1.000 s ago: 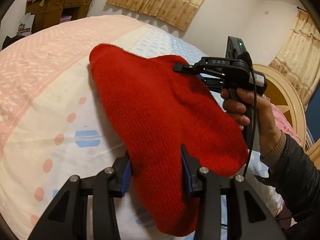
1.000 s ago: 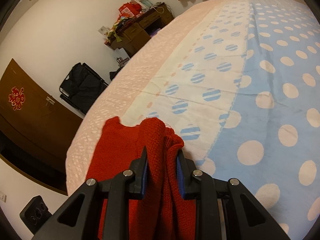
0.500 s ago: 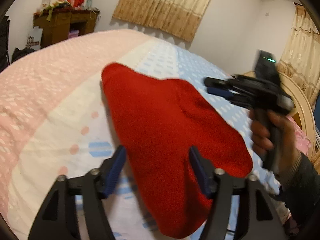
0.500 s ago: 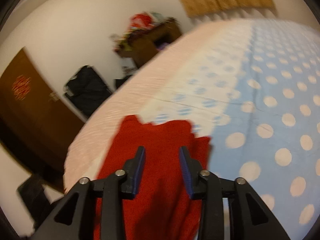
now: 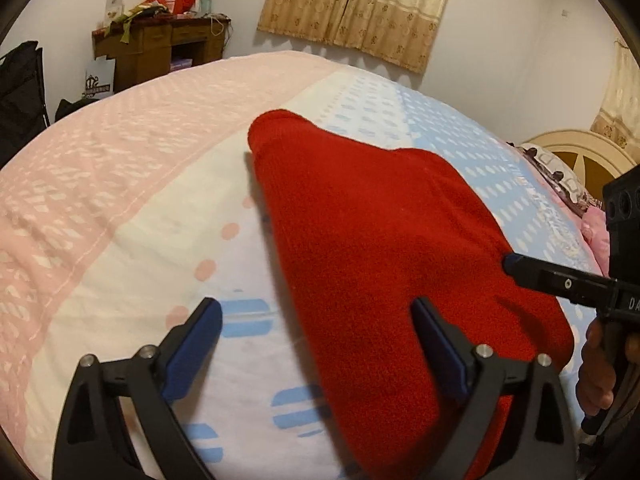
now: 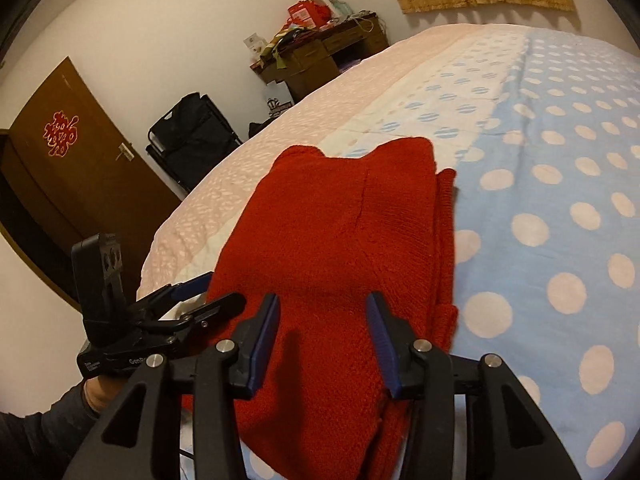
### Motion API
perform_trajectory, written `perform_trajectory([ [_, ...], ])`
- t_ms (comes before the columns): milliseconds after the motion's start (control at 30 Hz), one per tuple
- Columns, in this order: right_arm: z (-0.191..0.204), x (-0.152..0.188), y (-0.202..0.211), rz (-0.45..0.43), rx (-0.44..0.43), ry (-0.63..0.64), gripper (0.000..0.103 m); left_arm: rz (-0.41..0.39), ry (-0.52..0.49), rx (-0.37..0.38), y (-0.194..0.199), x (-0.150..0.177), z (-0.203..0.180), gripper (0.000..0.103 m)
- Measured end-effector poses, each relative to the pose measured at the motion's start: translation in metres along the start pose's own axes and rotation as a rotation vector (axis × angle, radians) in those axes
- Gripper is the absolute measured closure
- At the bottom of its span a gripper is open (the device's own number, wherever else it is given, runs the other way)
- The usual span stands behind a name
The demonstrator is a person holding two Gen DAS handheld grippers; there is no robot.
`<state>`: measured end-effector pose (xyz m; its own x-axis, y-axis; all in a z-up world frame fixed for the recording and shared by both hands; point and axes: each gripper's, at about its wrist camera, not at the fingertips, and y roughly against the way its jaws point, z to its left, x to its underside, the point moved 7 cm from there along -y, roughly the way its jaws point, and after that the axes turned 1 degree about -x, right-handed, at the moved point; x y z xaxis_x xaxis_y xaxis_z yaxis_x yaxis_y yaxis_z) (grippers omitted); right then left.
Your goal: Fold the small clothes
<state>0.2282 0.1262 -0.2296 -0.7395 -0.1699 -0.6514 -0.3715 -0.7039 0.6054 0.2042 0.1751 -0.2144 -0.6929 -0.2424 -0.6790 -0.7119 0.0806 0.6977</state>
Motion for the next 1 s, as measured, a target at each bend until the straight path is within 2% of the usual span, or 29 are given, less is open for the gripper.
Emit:
perform_trajectory([
  [100,-0.004,0.000,0.002,-0.004,0.005,-0.030,0.057,0.004,-0.006,0.000,0.004,-0.002,-0.003,0.006],
  [233,0.004,0.005,0.009,-0.003,0.058,-0.015,0.056,-0.006,-0.054,0.003,0.017,-0.001,-0.016,0.006],
  [333,0.003,0.010,0.015,-0.003,0.104,-0.016,0.056,-0.017,-0.102,0.021,0.025,-0.003,-0.029,0.006],
  [467,0.000,0.014,0.027,-0.014,0.116,-0.052,0.055,-0.018,-0.126,0.048,0.030,-0.001,-0.039,0.006],
  [633,-0.003,0.022,0.049,-0.037,0.221,-0.046,0.055,-0.011,-0.148,0.071,0.035,0.004,-0.054,0.006],
  [800,-0.001,0.025,0.085,-0.127,0.407,0.012,0.053,-0.032,-0.173,0.094,0.047,0.004,-0.071,0.006],
  [867,0.002,0.024,0.106,-0.197,0.483,0.031,0.045,-0.048,-0.185,0.102,0.056,0.002,-0.076,0.006],
  [1000,0.011,0.019,0.137,-0.287,0.531,0.059,0.044,-0.084,-0.194,0.116,0.069,-0.002,-0.084,0.003],
])
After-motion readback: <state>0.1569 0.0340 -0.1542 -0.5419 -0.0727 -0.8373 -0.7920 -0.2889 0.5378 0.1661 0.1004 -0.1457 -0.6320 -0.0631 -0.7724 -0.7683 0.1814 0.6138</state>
